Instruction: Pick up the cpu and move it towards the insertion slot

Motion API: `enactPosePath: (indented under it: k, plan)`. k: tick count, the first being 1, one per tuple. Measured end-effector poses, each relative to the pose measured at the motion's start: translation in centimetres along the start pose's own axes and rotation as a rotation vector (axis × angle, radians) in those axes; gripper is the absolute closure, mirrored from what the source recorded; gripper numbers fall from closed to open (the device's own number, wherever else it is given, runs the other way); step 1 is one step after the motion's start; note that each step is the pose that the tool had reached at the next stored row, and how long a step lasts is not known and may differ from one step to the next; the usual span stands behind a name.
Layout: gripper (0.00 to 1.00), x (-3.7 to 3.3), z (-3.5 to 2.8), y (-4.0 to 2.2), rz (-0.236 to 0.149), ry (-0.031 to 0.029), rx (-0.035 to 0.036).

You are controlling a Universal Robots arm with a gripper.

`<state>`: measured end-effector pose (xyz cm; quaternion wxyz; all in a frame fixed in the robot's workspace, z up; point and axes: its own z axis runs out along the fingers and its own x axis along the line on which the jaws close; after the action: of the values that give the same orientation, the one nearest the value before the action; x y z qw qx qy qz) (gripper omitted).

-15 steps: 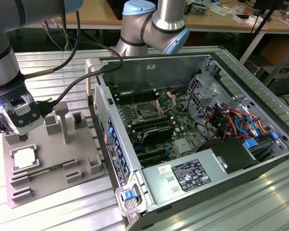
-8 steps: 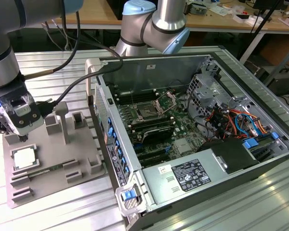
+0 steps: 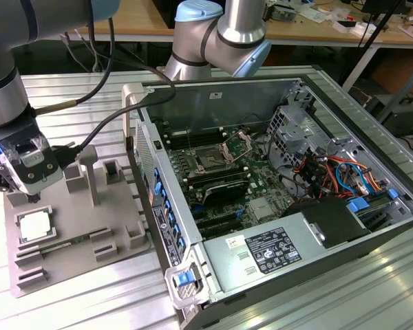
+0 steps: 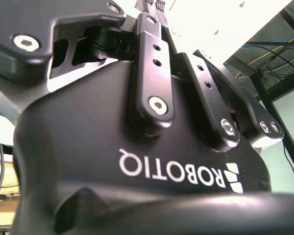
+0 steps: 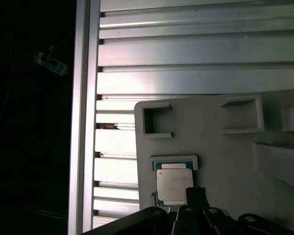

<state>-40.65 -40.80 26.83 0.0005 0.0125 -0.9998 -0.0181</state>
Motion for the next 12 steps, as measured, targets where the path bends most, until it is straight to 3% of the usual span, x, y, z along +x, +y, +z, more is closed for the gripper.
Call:
enactPosePath:
  k: [12]
  plan:
    - [0.89,0.26,0.66,-0.48,0.000,0.0000,-0.0001]
